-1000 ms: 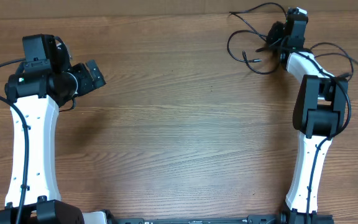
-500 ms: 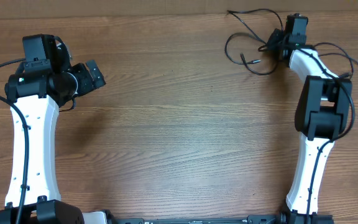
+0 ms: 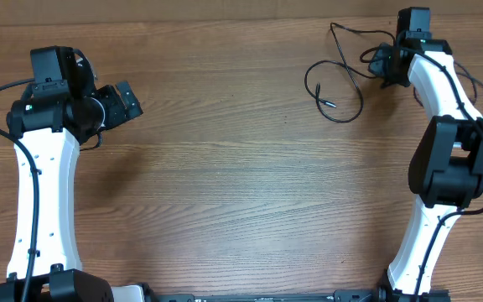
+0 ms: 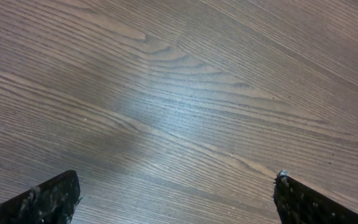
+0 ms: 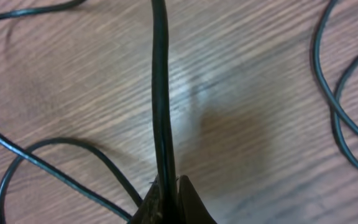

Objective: Untangle cables
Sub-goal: 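Lay the cable down at the upper right and open the right gripper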

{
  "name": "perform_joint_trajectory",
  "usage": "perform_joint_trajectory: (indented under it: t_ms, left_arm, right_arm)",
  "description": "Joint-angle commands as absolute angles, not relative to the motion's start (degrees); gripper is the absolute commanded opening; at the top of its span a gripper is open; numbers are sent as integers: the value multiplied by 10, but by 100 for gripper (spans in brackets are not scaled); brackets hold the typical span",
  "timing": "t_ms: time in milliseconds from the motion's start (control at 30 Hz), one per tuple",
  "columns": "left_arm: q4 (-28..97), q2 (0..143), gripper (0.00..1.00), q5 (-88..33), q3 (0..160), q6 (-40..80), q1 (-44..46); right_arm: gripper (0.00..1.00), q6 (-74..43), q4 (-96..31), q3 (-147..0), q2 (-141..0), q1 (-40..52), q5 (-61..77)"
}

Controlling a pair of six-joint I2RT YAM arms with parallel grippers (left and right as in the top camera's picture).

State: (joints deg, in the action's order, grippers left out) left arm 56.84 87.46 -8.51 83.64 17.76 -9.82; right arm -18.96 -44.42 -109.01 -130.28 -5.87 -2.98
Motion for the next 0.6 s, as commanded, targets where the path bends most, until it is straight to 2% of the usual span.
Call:
perform_joint_trajectory:
  t_ms: [0, 33, 67, 100, 300, 567]
  left_arm:
    - [568, 877, 99, -84, 844, 167, -97]
    - [568, 877, 99, -84, 844, 167, -97]
    - [568, 877, 99, -84, 844, 167, -97]
    - [567, 877, 100, -84, 844, 167, -97]
    - [568, 877, 99, -84, 844, 167, -97]
    - [567, 877, 100, -84, 844, 167, -97]
  right_arm:
    - [11, -195, -463, -1100, -1250, -59, -29]
    - [28, -195, -472, -1100, -1240, -59, -29]
    - [79, -195, -486, -1100, -1221, -60, -29]
    - [100, -195, -494, -1100, -1209, -60, -29]
    - [100, -195, -557, -1100, -1111, -62, -29]
    - [100, -195, -722, -1100, -972, -58, 2]
